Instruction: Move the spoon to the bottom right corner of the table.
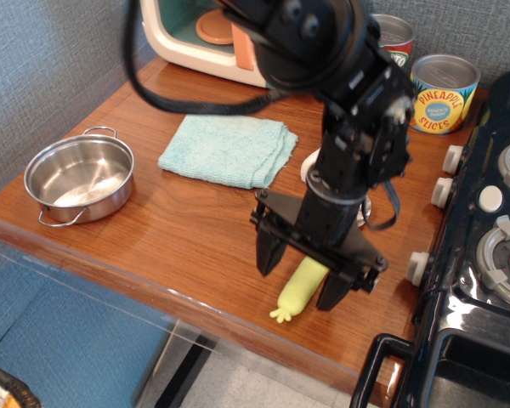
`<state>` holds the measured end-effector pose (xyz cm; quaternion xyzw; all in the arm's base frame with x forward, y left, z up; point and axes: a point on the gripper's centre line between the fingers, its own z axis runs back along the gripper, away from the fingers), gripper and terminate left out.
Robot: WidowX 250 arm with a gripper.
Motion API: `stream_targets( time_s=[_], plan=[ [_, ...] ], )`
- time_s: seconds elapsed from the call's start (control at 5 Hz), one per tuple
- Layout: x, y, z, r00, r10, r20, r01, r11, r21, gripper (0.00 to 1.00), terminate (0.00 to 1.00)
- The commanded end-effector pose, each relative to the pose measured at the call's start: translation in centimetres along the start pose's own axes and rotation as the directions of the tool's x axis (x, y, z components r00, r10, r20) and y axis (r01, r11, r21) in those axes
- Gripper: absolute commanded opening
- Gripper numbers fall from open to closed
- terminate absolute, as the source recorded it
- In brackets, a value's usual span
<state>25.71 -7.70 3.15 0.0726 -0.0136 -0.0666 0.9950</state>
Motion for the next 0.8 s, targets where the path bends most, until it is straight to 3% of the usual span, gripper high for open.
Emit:
stream_targets(
  time_s=[0.0,0.2,0.4,0.6],
  plan=[
    [-0.61,1.20,5.54,0.986,0.039,0.165,-0.028,0.997,-0.067,1.00,0.00],
    [-0.46,1.57,5.16,0.989,0.050,0.140,-0.052,0.999,0.015,1.00,0.00],
    [-0.46,1.57,5.16,0.989,0.050,0.140,-0.052,0.999,0.015,1.00,0.00],
    [-0.46,1.57,5.16,0.989,0.050,0.140,-0.052,0.999,0.015,1.00,1.00]
  ],
)
